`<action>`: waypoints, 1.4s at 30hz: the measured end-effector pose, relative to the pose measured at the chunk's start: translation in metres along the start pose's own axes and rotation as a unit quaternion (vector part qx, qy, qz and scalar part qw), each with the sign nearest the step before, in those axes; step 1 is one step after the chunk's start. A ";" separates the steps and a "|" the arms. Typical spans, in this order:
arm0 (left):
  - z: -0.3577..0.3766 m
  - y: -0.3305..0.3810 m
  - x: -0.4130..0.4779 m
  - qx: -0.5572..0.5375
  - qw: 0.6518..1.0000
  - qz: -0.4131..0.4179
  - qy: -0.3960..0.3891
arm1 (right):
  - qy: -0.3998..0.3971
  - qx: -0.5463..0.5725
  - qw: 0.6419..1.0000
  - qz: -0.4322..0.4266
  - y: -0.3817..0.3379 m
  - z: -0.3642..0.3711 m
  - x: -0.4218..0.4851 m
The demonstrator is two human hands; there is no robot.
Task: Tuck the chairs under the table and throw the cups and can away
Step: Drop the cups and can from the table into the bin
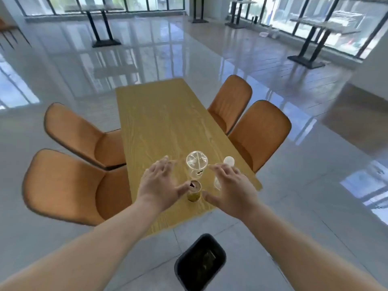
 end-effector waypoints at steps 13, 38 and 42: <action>0.200 -0.154 -0.060 -0.036 0.964 -0.262 -0.042 | -0.132 0.017 0.987 -0.094 -0.075 0.202 0.134; 0.258 -0.153 -0.046 0.082 0.975 -0.207 0.004 | -0.092 0.234 0.950 -0.184 0.002 0.190 0.003; 0.262 -0.153 -0.044 0.081 0.973 -0.216 0.032 | -0.143 0.156 0.962 -0.171 0.041 0.261 -0.027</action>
Point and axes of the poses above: each hand's wrist, its own x-axis towards the middle knuckle, its own z-axis out of the palm, y = z × x, the point moved 6 cm from there along x, towards the middle knuckle, and after that the axes turned 15 degrees about z, right-handed, at the moved point
